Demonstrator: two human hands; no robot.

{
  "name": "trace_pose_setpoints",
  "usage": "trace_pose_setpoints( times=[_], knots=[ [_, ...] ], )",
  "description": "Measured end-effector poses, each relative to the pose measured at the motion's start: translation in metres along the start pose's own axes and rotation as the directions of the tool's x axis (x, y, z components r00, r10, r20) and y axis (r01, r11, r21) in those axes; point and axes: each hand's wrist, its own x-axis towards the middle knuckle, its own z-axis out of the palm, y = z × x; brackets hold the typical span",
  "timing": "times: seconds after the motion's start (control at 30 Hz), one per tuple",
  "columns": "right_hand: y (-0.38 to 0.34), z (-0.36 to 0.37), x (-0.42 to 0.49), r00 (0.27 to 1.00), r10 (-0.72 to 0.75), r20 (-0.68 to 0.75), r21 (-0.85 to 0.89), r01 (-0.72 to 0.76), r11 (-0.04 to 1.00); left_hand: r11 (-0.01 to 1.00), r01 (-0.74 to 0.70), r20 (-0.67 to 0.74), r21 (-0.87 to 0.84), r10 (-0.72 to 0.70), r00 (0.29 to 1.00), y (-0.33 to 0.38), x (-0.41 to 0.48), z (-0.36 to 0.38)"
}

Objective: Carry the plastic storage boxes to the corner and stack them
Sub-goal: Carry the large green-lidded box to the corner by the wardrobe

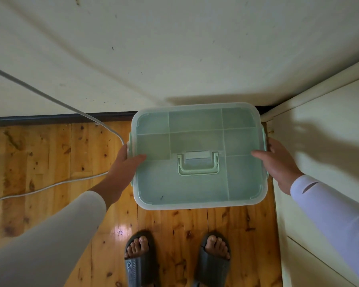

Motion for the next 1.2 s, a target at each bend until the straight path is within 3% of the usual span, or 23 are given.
trace_pose_setpoints(
  times=[0.23,0.43,0.7,1.2],
  knots=[
    [-0.009,-0.003,-0.021,0.997,-0.065,-0.040,-0.056,0.063,0.996,0.994,-0.040,-0.097,0.104,0.051,0.994,0.009,-0.015,0.001],
    [-0.020,0.004,-0.053,0.993,-0.033,-0.110,-0.088,0.024,0.996,0.955,-0.176,-0.251,0.238,0.236,0.939,0.022,-0.043,0.002],
    [-0.042,0.016,-0.113,0.996,-0.087,-0.026,-0.224,0.079,0.971,0.940,-0.236,-0.128,0.245,0.273,0.953,0.030,-0.100,-0.003],
    [-0.075,0.025,-0.255,1.000,-0.017,0.011,-0.101,0.018,0.995,0.888,-0.296,0.172,0.351,0.249,0.953,0.062,-0.223,-0.035]
  ],
)
